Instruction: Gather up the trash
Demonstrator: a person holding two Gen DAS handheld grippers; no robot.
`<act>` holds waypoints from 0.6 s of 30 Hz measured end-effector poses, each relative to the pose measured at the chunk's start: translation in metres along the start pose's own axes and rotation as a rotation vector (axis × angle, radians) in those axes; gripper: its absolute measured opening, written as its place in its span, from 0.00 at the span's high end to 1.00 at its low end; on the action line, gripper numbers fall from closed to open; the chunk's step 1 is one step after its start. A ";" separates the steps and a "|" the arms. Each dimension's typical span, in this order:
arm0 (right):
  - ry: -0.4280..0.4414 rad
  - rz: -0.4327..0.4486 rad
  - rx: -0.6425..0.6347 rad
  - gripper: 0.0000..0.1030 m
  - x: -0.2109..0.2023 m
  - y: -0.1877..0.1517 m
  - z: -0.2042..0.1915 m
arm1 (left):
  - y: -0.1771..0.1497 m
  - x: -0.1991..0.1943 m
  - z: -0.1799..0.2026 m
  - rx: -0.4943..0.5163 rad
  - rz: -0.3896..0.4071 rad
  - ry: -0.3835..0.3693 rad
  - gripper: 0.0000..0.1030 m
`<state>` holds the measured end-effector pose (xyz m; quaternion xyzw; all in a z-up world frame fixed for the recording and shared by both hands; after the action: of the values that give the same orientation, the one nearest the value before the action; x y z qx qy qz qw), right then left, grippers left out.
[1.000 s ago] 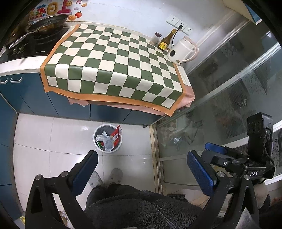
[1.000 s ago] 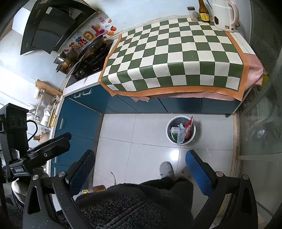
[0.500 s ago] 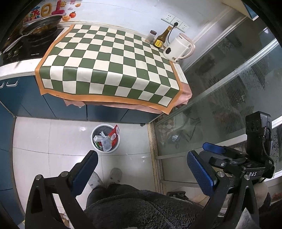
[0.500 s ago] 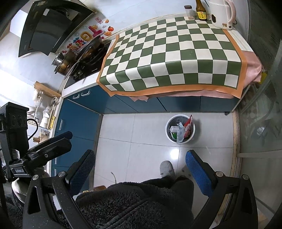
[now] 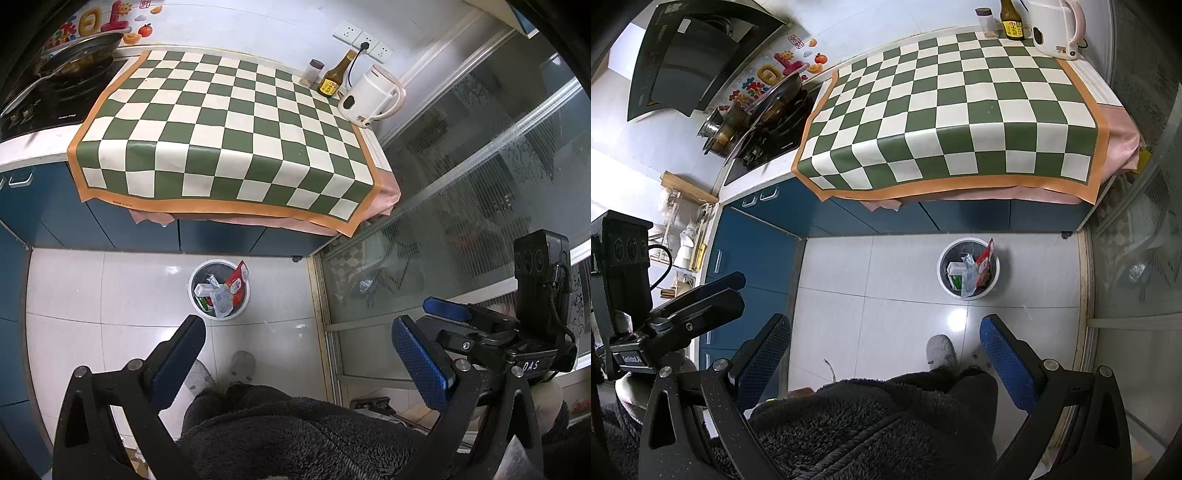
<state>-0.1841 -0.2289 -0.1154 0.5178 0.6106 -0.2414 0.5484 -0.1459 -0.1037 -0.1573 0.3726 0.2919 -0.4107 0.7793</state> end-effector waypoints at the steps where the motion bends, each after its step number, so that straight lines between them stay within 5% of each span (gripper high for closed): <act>1: 0.001 0.000 0.001 0.00 0.000 0.000 0.000 | 0.000 0.000 0.000 0.000 0.001 0.002 0.00; 18: 0.003 0.006 0.015 0.00 0.000 0.001 -0.002 | 0.000 0.003 0.002 0.003 0.001 -0.003 0.00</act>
<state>-0.1845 -0.2267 -0.1145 0.5242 0.6080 -0.2436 0.5443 -0.1442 -0.1065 -0.1583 0.3736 0.2900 -0.4112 0.7793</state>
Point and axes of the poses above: each gripper's, at about its wrist camera, not at the fingertips, and x roughly the way its jaws point, z to its right, y to its top, the point moved 10 cm from there along x, roughly the way its jaws point, and after that the axes turned 9 degrees about -y, right-handed, at the moved point
